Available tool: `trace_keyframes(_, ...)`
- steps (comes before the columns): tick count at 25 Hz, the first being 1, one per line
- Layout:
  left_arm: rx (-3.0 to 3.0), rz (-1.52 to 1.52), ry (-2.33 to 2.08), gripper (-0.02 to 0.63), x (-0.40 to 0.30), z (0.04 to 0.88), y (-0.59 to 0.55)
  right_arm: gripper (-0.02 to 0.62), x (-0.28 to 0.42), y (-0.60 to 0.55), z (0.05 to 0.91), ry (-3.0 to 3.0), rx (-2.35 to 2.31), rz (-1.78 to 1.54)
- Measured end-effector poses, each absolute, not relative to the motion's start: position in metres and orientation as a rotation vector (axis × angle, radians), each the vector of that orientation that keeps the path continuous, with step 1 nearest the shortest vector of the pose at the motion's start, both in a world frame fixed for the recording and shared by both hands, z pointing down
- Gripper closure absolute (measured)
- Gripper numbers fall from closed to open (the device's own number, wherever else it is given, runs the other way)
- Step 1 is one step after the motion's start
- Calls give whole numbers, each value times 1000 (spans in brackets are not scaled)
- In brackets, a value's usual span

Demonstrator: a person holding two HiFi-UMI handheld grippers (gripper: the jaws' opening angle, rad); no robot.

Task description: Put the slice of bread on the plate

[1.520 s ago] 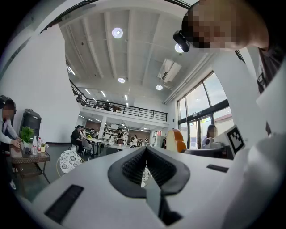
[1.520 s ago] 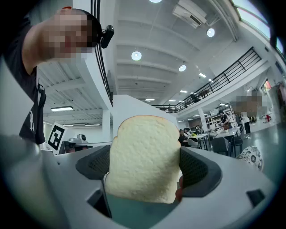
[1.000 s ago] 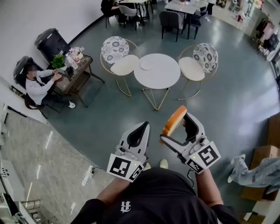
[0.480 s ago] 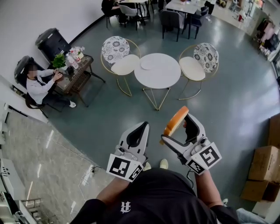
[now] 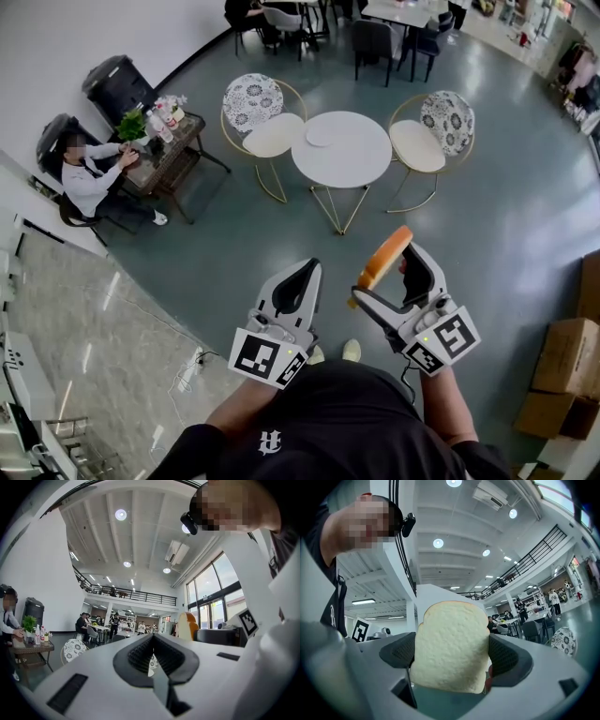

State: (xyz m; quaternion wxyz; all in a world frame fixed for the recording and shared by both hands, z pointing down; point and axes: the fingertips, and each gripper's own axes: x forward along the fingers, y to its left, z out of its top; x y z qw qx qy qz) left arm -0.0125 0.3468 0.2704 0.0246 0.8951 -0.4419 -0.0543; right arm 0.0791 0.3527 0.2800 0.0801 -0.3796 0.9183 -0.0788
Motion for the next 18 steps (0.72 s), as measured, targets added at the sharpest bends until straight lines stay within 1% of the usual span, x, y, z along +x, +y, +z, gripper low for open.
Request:
trace_keyframes(9,2780,-151,-1382,601,10,270,338,106,102,343,284,2718,-1113,-271)
trace_keyframes(18,2782,-158,-1404,601,13,266,341,106,109,345,277,2709,-1090,-248)
